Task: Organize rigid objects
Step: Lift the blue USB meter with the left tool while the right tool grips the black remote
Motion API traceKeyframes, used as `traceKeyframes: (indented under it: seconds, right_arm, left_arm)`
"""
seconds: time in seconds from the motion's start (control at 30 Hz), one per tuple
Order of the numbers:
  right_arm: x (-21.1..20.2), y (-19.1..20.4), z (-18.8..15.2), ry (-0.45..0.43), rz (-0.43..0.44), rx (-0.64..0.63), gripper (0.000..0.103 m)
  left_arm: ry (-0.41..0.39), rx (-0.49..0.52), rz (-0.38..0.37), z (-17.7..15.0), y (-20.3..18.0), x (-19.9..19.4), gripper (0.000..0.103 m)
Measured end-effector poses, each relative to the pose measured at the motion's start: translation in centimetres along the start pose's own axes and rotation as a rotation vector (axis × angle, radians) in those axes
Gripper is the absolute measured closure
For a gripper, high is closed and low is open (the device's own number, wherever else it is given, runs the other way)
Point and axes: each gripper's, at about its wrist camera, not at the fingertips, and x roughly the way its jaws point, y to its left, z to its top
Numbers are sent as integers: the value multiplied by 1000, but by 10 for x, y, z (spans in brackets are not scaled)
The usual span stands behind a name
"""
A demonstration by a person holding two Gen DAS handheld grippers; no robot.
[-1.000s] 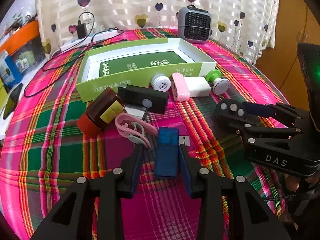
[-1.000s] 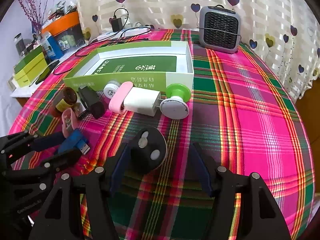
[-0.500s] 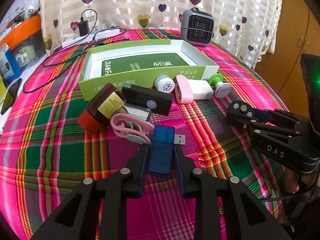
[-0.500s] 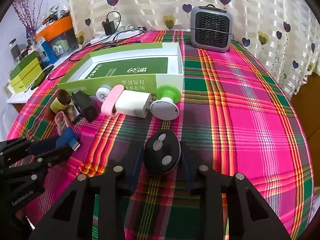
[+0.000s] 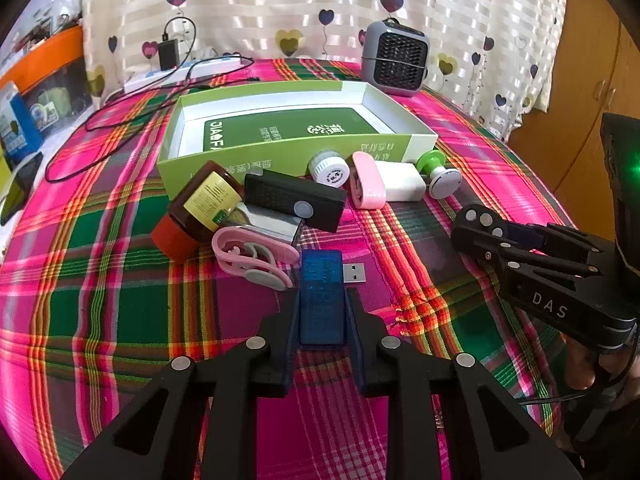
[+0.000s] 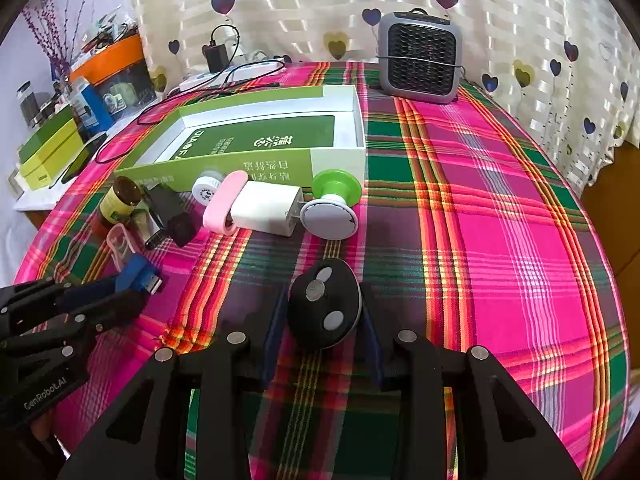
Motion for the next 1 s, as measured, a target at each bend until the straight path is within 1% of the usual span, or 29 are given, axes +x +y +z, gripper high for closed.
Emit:
traceKeyframes:
  seconds: [0.3, 0.47, 0.57, 0.8, 1.0]
  right_arm:
    - [-2, 4, 0, 0, 16, 5, 67]
    - [-6, 9, 2, -14, 24, 3, 67]
    - [-10, 11, 7, -32, 15, -2, 67]
    - [-14, 14, 22, -58, 32, 1, 67]
    - [-16, 16, 40, -76, 37, -12, 67]
  left_arm:
    - [-2, -4, -8, 1, -2, 0, 83]
    - [-15, 0, -12, 3, -1, -6, 82]
    - [-27, 2, -14, 7, -1, -11, 82]
    - [-52, 1, -23, 21, 3, -20, 82]
    - [-72, -6, -29, 40, 10, -22, 82]
